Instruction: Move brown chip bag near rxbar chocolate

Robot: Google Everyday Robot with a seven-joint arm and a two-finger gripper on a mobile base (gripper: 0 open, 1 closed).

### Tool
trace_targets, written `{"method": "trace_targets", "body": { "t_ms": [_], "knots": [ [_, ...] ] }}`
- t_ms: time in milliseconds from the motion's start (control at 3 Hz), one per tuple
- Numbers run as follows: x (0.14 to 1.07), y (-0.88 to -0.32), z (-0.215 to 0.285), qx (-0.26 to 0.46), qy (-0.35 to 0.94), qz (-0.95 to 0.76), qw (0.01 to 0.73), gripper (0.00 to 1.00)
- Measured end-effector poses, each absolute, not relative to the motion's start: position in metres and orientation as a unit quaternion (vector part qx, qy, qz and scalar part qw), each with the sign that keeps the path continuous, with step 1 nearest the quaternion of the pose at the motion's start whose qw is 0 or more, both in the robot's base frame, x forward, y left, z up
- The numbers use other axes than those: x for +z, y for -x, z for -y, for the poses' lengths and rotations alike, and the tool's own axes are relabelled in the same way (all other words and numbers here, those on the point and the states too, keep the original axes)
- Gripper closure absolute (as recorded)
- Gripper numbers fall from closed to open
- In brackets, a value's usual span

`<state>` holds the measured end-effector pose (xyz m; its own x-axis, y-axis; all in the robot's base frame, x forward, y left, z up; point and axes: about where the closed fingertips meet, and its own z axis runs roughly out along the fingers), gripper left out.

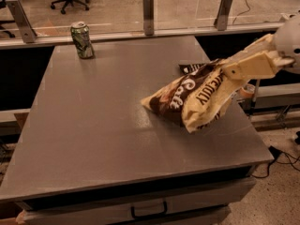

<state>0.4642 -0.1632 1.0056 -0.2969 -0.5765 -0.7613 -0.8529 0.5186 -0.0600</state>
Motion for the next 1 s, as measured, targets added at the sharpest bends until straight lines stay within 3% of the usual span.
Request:
{"method": "trace_targets", "body": {
  "t_ms": [667,1000],
  "knots": [
    [0.995,-0.479,0.269,0.156,0.354,-0.804,0.452,1.00],
    [0.974,-0.483,0.284,0.169,0.329,-0.811,0.453,1.00]
  ]
}}
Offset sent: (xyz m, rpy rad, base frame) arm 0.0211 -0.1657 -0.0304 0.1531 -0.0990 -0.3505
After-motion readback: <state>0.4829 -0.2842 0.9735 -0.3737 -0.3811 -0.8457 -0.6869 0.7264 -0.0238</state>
